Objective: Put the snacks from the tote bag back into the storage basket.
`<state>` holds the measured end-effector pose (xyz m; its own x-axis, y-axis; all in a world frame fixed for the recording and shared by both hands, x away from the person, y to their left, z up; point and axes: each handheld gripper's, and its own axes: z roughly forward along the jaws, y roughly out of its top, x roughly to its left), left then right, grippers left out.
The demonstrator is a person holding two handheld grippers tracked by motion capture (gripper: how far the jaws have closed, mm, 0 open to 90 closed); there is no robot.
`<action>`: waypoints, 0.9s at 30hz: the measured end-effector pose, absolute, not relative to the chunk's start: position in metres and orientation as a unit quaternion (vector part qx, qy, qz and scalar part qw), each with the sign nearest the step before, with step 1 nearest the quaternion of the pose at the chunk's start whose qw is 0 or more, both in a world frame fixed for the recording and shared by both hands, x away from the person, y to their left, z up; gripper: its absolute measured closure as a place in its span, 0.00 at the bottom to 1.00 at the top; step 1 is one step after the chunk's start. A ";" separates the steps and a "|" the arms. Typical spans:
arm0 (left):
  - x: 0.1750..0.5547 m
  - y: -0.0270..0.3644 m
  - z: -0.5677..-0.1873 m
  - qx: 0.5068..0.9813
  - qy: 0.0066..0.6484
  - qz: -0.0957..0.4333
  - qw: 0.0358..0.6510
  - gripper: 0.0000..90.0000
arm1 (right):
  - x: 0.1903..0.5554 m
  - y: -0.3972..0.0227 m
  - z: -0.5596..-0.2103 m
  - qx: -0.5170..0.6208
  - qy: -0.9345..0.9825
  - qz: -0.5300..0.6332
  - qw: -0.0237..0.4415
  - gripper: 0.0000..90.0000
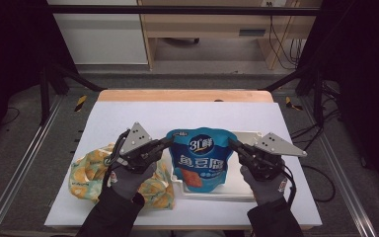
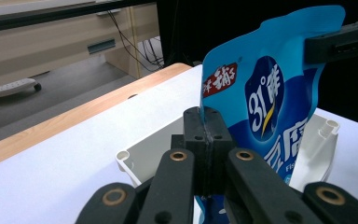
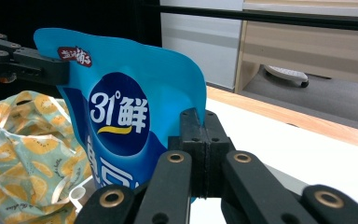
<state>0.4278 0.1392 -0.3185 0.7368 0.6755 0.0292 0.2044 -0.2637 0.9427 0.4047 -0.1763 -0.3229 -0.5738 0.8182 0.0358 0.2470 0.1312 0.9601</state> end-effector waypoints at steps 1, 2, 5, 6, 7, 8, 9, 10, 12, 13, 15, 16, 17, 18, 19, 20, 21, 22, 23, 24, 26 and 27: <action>0.427 0.139 -0.319 0.763 0.288 0.220 0.536 1.00 | 0.404 -0.176 -0.323 0.379 0.704 0.539 0.265 1.00; 0.427 0.140 -0.319 0.763 0.287 0.220 0.536 1.00 | 0.404 -0.176 -0.323 0.379 0.704 0.539 0.265 1.00; 0.426 0.139 -0.319 0.762 0.286 0.218 0.538 1.00 | 0.403 -0.177 -0.324 0.380 0.704 0.539 0.264 1.00; 0.425 0.140 -0.320 0.762 0.285 0.219 0.539 1.00 | 0.402 -0.177 -0.324 0.380 0.704 0.538 0.265 1.00; 0.425 0.140 -0.320 0.762 0.284 0.218 0.540 1.00 | 0.402 -0.177 -0.324 0.380 0.704 0.539 0.264 1.00; 0.424 0.140 -0.321 0.760 0.284 0.216 0.543 0.99 | 0.402 -0.178 -0.324 0.380 0.704 0.539 0.265 0.99; 0.424 0.140 -0.321 0.760 0.284 0.215 0.544 0.98 | 0.401 -0.178 -0.325 0.380 0.704 0.538 0.265 0.99; 0.424 0.141 -0.322 0.759 0.284 0.213 0.546 0.97 | 0.400 -0.178 -0.325 0.380 0.705 0.536 0.267 0.99; 0.423 0.141 -0.322 0.759 0.282 0.213 0.547 0.96 | 0.398 -0.179 -0.326 0.381 0.704 0.537 0.266 0.98; 0.423 0.141 -0.322 0.759 0.281 0.213 0.547 0.95 | 0.398 -0.179 -0.326 0.380 0.704 0.537 0.267 0.97; 0.422 0.140 -0.322 0.760 0.281 0.214 0.546 0.94 | 0.398 -0.179 -0.327 0.381 0.704 0.536 0.268 0.96; 0.422 0.140 -0.322 0.761 0.280 0.214 0.544 0.94 | 0.398 -0.179 -0.327 0.381 0.703 0.536 0.269 0.95; 0.423 0.140 -0.323 0.763 0.280 0.214 0.542 0.93 | 0.398 -0.179 -0.327 0.382 0.703 0.537 0.269 0.95; 0.423 0.141 -0.323 0.763 0.280 0.215 0.541 0.92 | 0.398 -0.179 -0.328 0.382 0.702 0.537 0.269 0.94; 0.423 0.141 -0.324 0.763 0.281 0.213 0.541 0.92 | 0.398 -0.180 -0.328 0.382 0.702 0.537 0.270 0.93; 0.423 0.141 -0.324 0.764 0.280 0.211 0.541 0.90 | 0.398 -0.180 -0.328 0.383 0.702 0.536 0.272 0.92; 0.423 0.142 -0.324 0.766 0.280 0.205 0.541 0.89 | 0.397 -0.180 -0.328 0.383 0.701 0.536 0.272 0.92; 0.423 0.143 -0.325 0.767 0.280 0.204 0.541 0.88 | 0.397 -0.180 -0.328 0.383 0.701 0.537 0.272 0.91; 0.423 0.144 -0.325 0.768 0.279 0.205 0.539 0.86 | 0.397 -0.180 -0.328 0.382 0.702 0.536 0.272 0.90; 0.422 0.146 -0.325 0.769 0.279 0.204 0.538 0.85 | 0.397 -0.180 -0.328 0.382 0.701 0.536 0.273 0.88; 0.421 0.150 -0.324 0.770 0.278 0.201 0.537 0.81 | 0.397 -0.180 -0.329 0.382 0.701 0.536 0.275 0.85; 0.420 0.153 -0.324 0.772 0.279 0.201 0.535 0.79 | 0.396 -0.180 -0.329 0.383 0.700 0.536 0.277 0.83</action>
<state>0.4203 0.1529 -0.3239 0.7637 0.6455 0.0119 0.2154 -0.2722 0.9378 0.3963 -0.1802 -0.3292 -0.5533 0.8327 0.0223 0.2393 0.1333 0.9618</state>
